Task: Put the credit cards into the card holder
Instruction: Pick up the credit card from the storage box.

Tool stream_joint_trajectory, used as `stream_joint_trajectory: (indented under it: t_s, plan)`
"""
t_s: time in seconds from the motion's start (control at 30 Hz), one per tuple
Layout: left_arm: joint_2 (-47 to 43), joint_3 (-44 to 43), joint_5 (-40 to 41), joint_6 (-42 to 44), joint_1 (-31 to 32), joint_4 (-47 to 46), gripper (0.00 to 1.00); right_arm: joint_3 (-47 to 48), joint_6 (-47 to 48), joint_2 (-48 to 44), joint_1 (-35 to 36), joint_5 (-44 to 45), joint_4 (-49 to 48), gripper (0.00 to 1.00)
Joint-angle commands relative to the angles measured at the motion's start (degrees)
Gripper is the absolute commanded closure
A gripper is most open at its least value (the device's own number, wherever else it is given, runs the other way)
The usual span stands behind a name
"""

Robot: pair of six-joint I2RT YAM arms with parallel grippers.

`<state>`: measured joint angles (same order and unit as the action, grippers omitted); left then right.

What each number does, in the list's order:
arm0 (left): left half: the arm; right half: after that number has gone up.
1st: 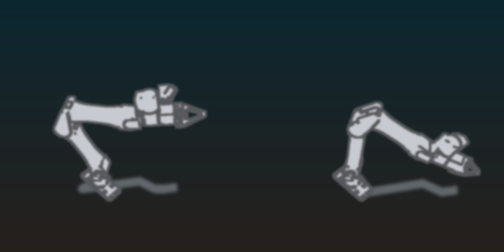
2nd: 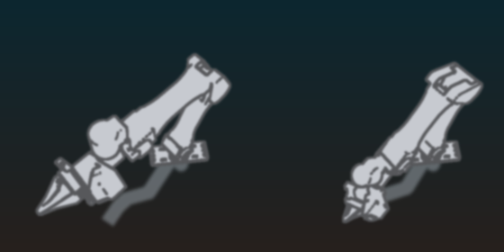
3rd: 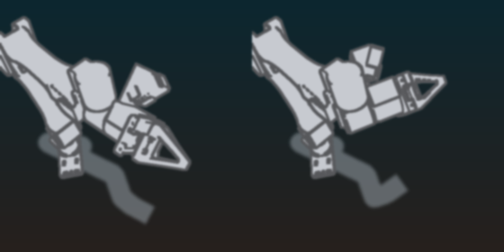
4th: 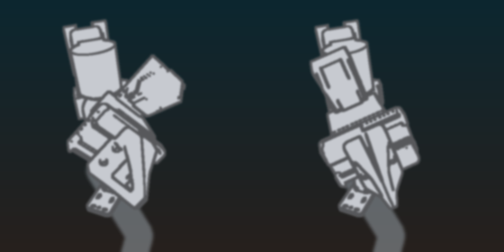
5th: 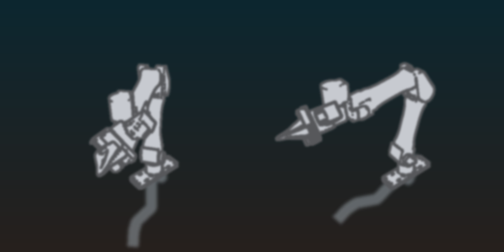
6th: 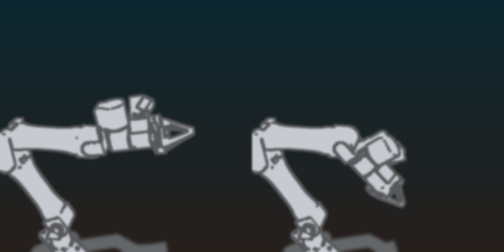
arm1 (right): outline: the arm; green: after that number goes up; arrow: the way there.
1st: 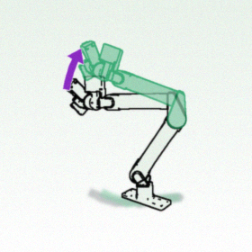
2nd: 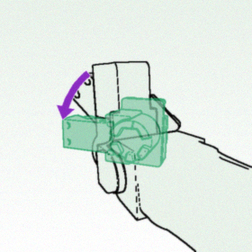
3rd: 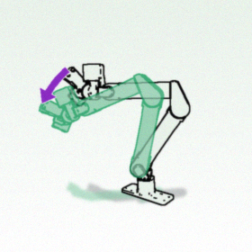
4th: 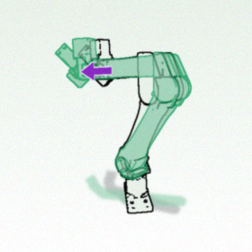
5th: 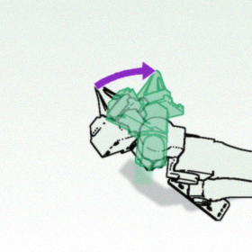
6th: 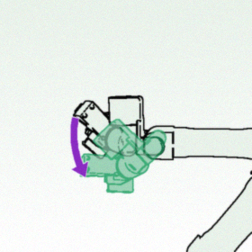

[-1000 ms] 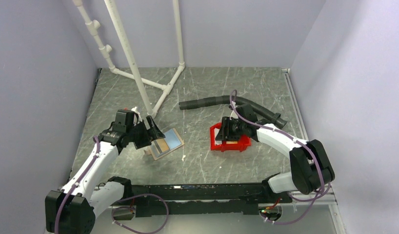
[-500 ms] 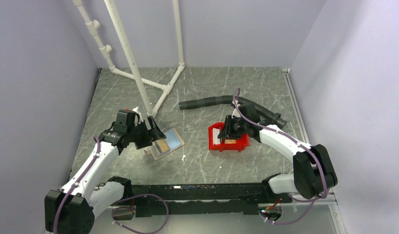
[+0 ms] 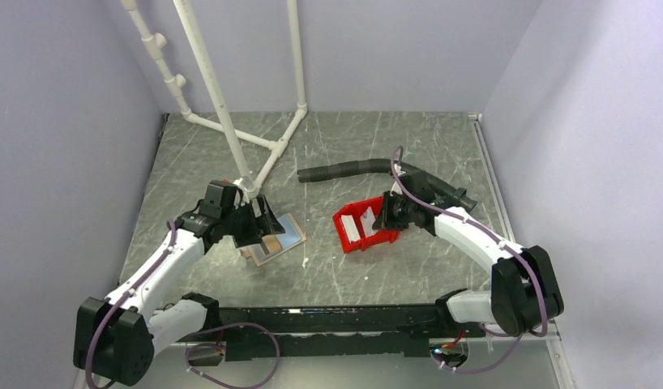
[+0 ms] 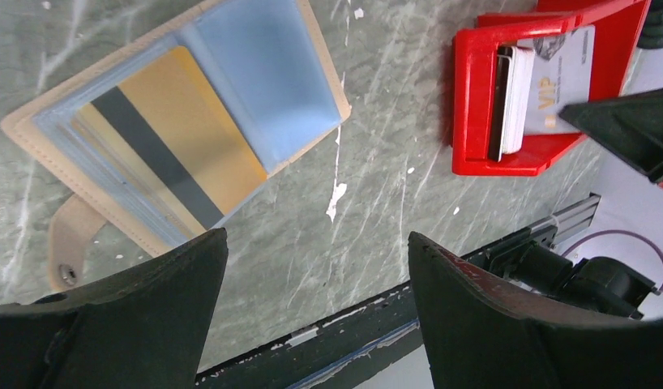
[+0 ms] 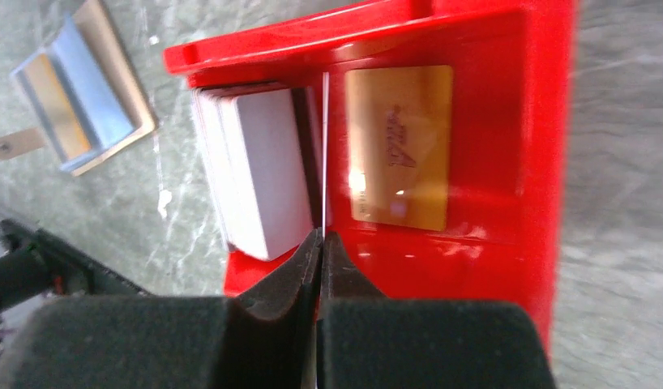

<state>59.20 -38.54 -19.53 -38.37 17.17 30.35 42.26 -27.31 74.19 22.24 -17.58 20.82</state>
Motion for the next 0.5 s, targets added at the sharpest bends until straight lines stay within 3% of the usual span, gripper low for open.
stream_joint_trajectory:
  t_s: [0.0, 0.13, 0.47]
  plan:
    - [0.67, -3.16, 0.04, -0.14, 2.07, -2.57, 0.13, 3.03, 1.47, -0.18, -0.23, 12.52, 5.98, 1.0]
    - [1.11, -3.6, 0.37, -0.09, 2.82, -2.72, 0.13, 3.45, 1.84, -1.28, -0.33, 23.66, 9.66, 1.0]
    - [4.17, -4.57, -2.55, 0.37, 4.29, -5.14, 0.13, 2.62, -1.38, -5.66, -1.66, 37.83, 15.07, 1.0]
